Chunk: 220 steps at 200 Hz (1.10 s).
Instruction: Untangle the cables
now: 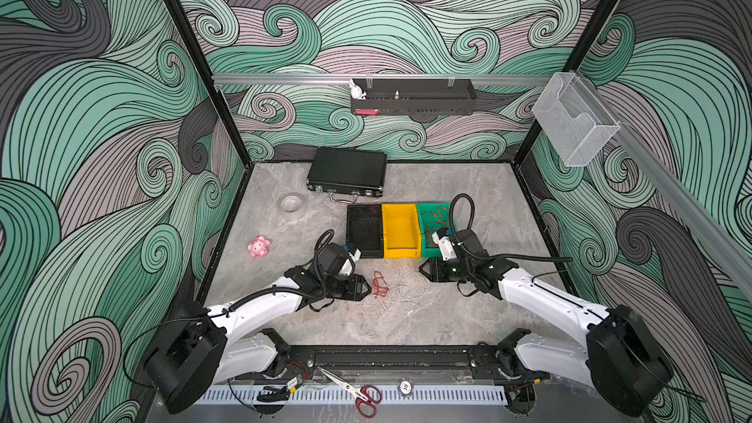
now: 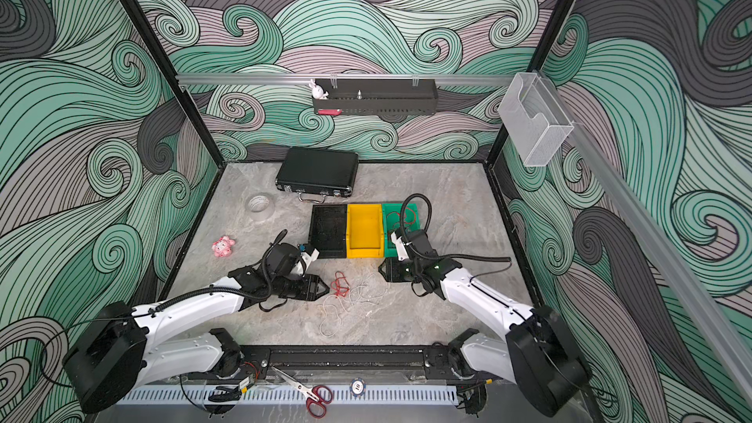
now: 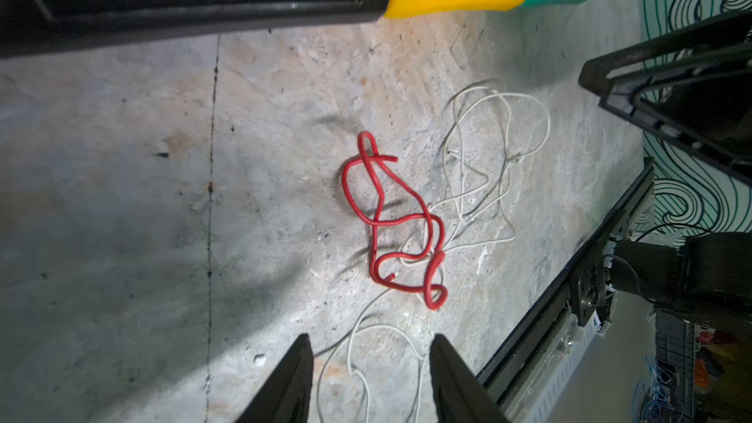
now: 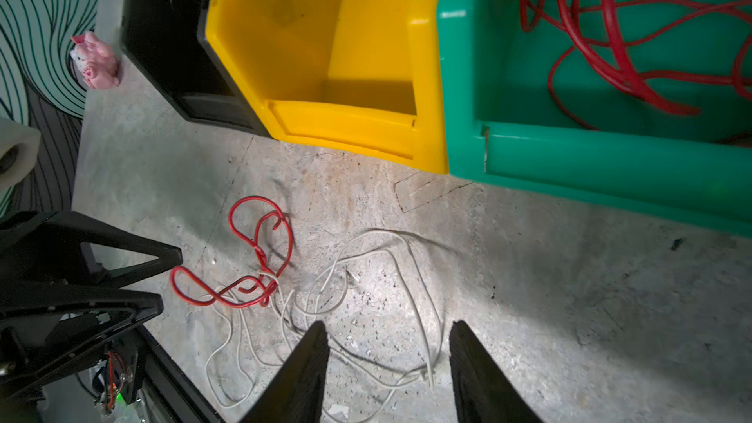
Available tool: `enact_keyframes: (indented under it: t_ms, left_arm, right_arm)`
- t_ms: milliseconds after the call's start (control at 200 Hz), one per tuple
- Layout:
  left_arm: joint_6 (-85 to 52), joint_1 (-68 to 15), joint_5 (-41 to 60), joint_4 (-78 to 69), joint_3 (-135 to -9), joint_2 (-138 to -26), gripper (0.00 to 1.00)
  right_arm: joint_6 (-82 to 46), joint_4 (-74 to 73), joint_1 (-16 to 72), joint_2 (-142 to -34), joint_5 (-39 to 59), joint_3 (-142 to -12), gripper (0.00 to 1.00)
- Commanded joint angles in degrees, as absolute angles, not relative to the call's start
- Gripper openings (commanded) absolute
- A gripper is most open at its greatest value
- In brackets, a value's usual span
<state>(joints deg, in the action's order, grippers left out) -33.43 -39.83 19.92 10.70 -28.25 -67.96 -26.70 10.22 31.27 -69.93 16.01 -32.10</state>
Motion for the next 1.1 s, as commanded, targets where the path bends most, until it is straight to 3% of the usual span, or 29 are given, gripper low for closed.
enact_keyframes:
  t_ms: [0,360,435,670,791,1096]
  left_arm:
    - [-32.61,-40.97,20.74,8.59,-27.82,-70.23,0.50]
    - [-33.05,-43.49,19.76,3.23,-26.45,-73.83,0.47]
    - [-33.26,-43.96,19.78,2.58,-26.62,-74.85,0.46]
    - [-33.94,-44.45,21.20,2.29,-27.76,-77.58,0.24]
    - [-34.06,-44.42,19.53,4.09,-28.35,-76.36,0.00]
    - [-34.42,-44.39,15.01,12.13,-31.07,-69.23,0.00]
  right_arm:
    - [-26.87,7.33,31.40,-72.05,15.41,-31.22,0.47]
    - [-27.15,4.52,31.61,-77.82,15.94,-30.50,0.31]
    - [-27.33,4.27,31.57,-77.89,16.33,-30.50,0.24]
    - [-27.20,6.59,31.72,-71.26,15.36,-30.53,0.09]
    - [-26.86,9.35,31.64,-65.81,13.82,-30.72,0.05]
    - [-25.95,17.73,30.11,-51.98,8.25,-32.27,0.01]
